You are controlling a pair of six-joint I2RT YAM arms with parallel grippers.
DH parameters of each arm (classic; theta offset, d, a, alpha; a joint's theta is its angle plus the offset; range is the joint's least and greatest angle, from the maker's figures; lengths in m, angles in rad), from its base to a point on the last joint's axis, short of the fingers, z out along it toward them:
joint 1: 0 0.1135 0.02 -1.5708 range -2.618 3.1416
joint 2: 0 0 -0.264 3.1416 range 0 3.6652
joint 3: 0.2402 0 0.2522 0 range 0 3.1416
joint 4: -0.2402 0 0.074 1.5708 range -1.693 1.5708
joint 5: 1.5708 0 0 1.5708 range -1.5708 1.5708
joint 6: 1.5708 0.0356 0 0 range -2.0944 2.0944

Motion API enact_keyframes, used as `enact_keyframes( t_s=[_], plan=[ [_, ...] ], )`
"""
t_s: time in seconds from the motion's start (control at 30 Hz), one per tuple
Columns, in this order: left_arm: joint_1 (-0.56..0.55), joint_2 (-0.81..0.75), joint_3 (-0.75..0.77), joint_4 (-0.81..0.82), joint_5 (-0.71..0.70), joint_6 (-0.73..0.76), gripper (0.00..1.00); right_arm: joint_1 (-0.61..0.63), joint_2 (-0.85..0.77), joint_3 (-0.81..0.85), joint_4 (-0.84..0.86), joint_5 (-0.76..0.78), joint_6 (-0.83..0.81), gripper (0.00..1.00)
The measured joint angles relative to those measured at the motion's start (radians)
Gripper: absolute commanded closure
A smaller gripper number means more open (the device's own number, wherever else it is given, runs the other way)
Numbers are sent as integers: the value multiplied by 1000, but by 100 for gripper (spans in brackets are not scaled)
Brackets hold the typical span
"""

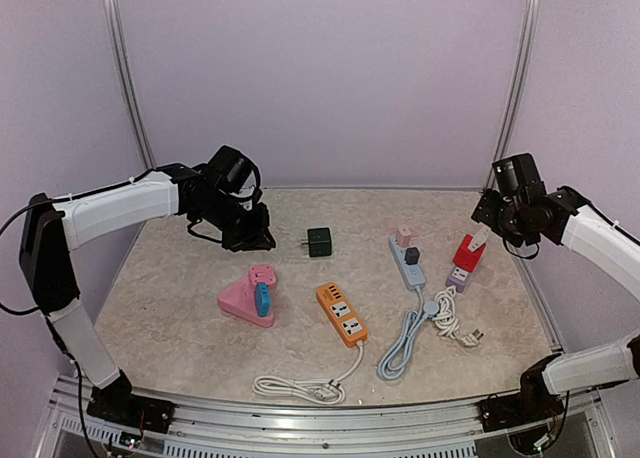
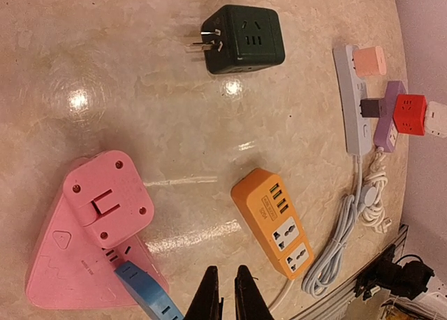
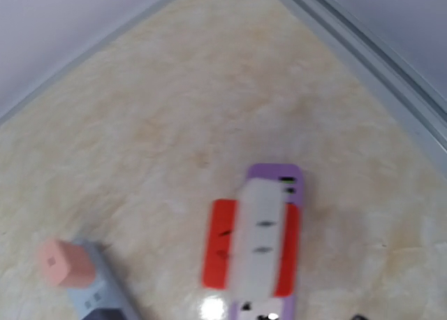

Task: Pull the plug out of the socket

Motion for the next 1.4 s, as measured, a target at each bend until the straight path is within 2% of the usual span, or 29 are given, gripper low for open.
enact_keyframes(
  t_s=[0.13,0.37,0.47,0.83,1.03,1.13,1.4],
  plan=[
    [0,0,0,0,6,1,91,-122,17,-12,10,-110,-2,34],
    [-2,0,0,0,11,1,91,-227,85,-20,88,-285,-27,41],
    [-4,0,0,0,13,1,91,-247,130,-24,110,-336,-42,47],
    [-8,0,0,2,13,1,91,-252,218,-29,139,-372,-71,51],
    [-16,5,0,3,14,1,91,-254,266,-48,157,-365,-85,74],
    [-19,5,0,3,14,1,91,-257,277,-47,161,-362,-98,81],
    [-19,7,0,4,14,1,91,-259,277,-12,104,-336,-186,92]
  ],
)
